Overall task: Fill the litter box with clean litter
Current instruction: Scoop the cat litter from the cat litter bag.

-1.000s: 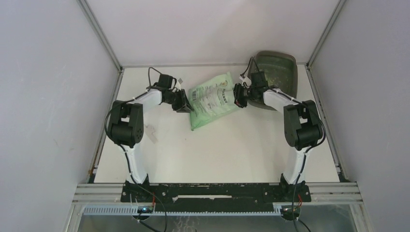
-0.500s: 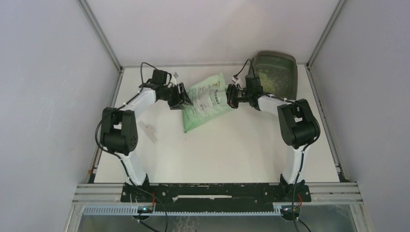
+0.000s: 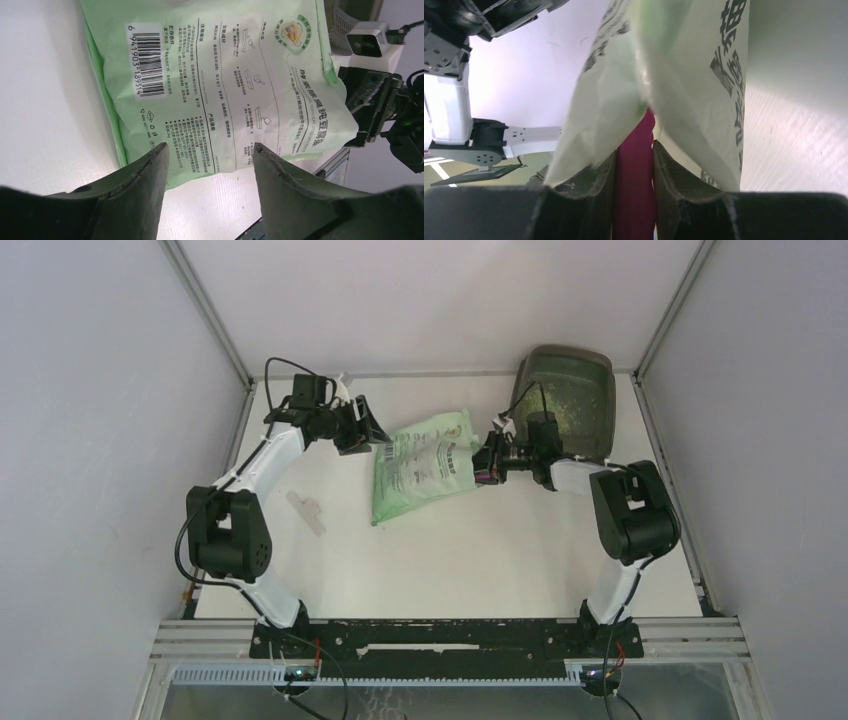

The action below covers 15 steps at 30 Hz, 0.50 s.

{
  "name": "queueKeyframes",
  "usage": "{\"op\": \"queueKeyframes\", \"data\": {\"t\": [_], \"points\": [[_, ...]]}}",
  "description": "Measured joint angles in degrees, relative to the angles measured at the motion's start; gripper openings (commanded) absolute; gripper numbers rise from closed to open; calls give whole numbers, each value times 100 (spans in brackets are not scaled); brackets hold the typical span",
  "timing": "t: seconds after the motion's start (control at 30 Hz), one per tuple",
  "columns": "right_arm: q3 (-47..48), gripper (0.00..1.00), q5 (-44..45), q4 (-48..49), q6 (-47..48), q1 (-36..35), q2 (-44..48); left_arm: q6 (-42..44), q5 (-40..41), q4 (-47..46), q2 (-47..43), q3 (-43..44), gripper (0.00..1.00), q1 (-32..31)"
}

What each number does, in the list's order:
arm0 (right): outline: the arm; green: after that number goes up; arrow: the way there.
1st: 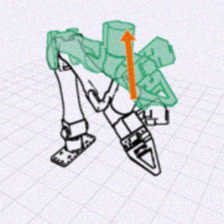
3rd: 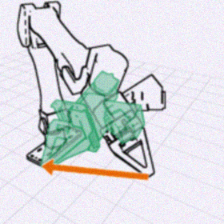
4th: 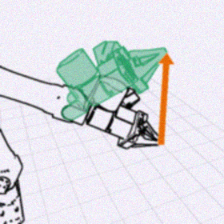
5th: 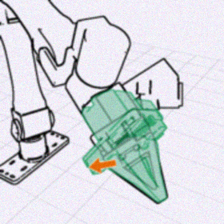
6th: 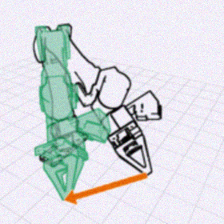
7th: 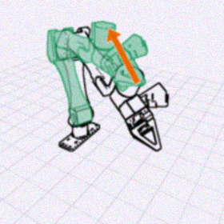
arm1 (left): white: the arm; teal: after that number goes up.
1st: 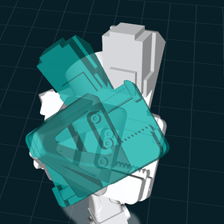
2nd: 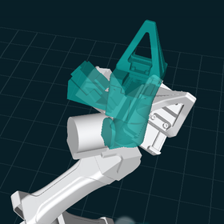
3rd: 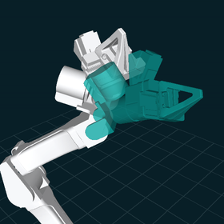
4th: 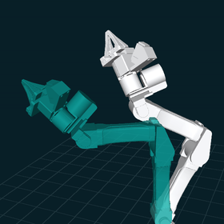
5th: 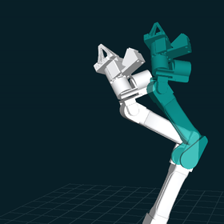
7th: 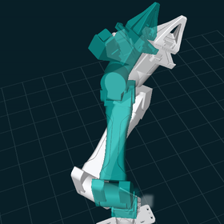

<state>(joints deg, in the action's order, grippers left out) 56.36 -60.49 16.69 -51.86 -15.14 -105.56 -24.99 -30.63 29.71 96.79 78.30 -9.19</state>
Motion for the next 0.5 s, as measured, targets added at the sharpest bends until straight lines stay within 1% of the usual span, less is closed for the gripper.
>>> {"op": "queueKeyframes", "data": {"t": [0.2, 0.5], "points": [[-625, 0, -216, 166, -61, 481, 627, 0, -2, 85, -31, 0, 66, 0], [-1945, 0, -487, 831, -330, 1416, 1270, 48, 0, 417, -31, 17, 66, 2]]}}
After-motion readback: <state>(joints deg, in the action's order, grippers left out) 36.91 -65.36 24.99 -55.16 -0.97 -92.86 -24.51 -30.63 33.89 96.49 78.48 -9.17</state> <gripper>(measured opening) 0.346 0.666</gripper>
